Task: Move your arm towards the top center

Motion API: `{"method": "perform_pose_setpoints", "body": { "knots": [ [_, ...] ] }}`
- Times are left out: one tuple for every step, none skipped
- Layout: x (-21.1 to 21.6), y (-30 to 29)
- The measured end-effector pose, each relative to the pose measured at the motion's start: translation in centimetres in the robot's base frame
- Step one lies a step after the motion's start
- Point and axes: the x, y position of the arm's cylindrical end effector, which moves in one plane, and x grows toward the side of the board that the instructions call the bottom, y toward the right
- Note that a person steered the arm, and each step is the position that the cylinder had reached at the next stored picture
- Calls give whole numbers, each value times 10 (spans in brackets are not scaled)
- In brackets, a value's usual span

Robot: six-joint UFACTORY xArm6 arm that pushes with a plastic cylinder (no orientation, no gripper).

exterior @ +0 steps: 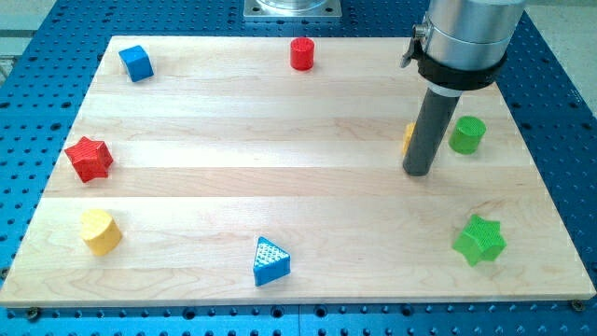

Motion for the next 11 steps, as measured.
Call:
{"method": "perform_pose_setpoints", "body": {
  "knots": [
    [6,-3],
    [7,-2],
    [15,-3],
    [15,-43],
    [0,-99],
    [-73,-127],
    [-143,-87],
    [-173,-54],
    [-209,-60],
    [-225,-60],
    [-247,-94]
  ]
}}
